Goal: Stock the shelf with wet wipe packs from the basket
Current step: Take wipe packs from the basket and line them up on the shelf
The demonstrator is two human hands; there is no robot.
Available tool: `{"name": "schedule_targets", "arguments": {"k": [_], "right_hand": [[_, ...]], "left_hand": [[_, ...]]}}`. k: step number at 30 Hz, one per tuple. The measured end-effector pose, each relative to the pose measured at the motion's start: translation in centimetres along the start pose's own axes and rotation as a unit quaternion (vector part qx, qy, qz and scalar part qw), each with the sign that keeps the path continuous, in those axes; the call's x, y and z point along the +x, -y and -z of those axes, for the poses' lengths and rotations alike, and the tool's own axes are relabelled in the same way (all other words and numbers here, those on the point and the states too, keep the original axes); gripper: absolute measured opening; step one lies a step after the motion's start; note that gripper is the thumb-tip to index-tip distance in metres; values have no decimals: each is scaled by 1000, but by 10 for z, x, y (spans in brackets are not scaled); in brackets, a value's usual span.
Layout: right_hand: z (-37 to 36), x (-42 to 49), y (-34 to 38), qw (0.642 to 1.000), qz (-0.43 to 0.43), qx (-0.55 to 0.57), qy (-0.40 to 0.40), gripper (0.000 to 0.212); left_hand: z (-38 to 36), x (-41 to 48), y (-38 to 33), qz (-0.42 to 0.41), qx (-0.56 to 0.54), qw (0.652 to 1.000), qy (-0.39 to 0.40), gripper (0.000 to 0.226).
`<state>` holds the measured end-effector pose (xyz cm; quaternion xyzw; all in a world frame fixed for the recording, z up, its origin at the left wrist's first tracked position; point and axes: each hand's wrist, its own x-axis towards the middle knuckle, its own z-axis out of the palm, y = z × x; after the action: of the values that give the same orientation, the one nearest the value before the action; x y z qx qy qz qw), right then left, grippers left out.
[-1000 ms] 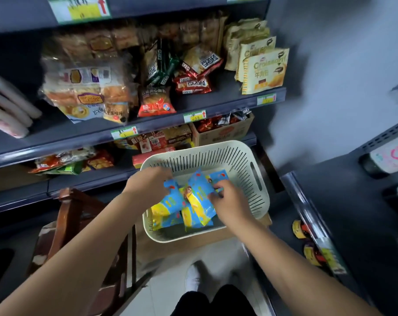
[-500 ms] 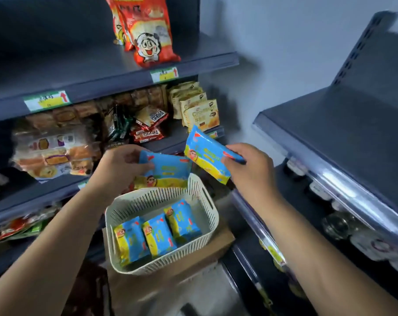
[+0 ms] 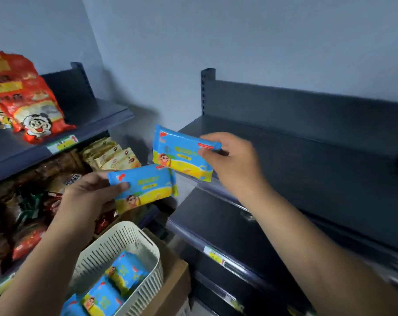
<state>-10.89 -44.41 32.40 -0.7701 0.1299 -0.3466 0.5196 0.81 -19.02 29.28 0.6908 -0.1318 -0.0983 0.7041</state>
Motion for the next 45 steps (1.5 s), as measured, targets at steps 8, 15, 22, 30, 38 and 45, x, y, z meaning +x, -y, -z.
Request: {"name": "schedule_targets", "arguments": {"k": [8, 15, 22, 30, 38, 45], "right_hand": [[132, -32, 31, 994, 1, 16, -111, 21], [263, -70, 39, 978, 6, -61, -198, 19], [390, -101, 40, 962, -10, -99, -254, 21], [486, -114, 24, 949, -37, -135, -283, 14], [520, -115, 7, 937, -55, -134, -318, 17], [523, -107, -3, 937, -75, -138, -312, 16]], "left_hand": [[-104, -2, -46, -49, -20, 987, 152, 36], [-254, -22, -59, -43, -18, 958, 285, 23], [-400, -72, -68, -46, -30, 922, 383, 23], [-518, -118, -59, -17, -43, 907, 419, 24], [-574, -103, -38, -27, 9, 912, 409, 28], [-593, -79, -32, -149, 131, 903, 381, 18]]}}
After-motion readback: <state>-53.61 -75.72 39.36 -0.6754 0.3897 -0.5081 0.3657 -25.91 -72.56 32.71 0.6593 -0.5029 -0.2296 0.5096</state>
